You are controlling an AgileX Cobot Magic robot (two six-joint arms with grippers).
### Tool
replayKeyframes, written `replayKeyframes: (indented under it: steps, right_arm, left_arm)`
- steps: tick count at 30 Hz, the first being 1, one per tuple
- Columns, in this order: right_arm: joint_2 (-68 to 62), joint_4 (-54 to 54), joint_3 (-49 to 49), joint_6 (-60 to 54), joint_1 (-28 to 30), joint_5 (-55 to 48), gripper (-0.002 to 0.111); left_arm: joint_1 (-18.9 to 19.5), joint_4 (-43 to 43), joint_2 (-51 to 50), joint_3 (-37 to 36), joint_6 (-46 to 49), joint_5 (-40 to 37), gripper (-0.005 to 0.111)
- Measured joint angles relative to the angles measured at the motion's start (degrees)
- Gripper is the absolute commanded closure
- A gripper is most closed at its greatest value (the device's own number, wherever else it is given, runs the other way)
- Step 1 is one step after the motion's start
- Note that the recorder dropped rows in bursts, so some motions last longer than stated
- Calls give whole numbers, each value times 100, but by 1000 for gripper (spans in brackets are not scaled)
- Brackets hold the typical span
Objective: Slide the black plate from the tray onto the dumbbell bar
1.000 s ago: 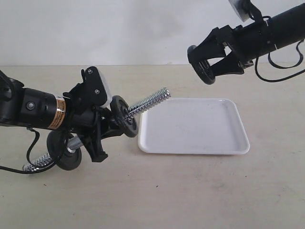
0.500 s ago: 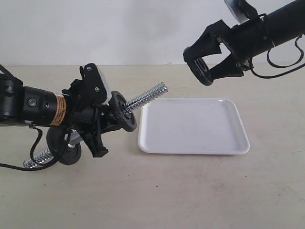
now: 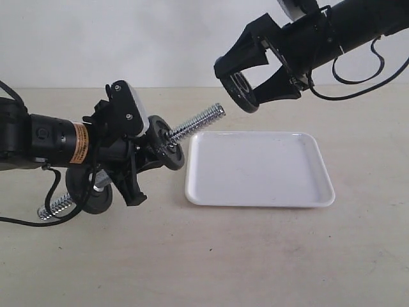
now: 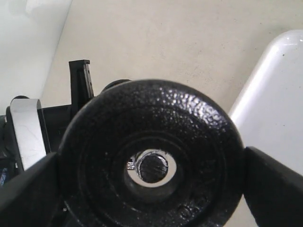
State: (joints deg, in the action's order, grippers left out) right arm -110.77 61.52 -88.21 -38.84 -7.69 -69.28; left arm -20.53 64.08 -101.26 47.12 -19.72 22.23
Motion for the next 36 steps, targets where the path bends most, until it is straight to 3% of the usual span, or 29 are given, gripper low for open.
replayKeyframes:
  steps: [7,36]
  right_arm:
    - [0,0,0,158,0,0,108]
    - [267,3,0,498,-263,5,108]
  left_arm:
    - [0,-755,0,0,636,80,102]
    - [0,-1477,0,0,1442,352,102]
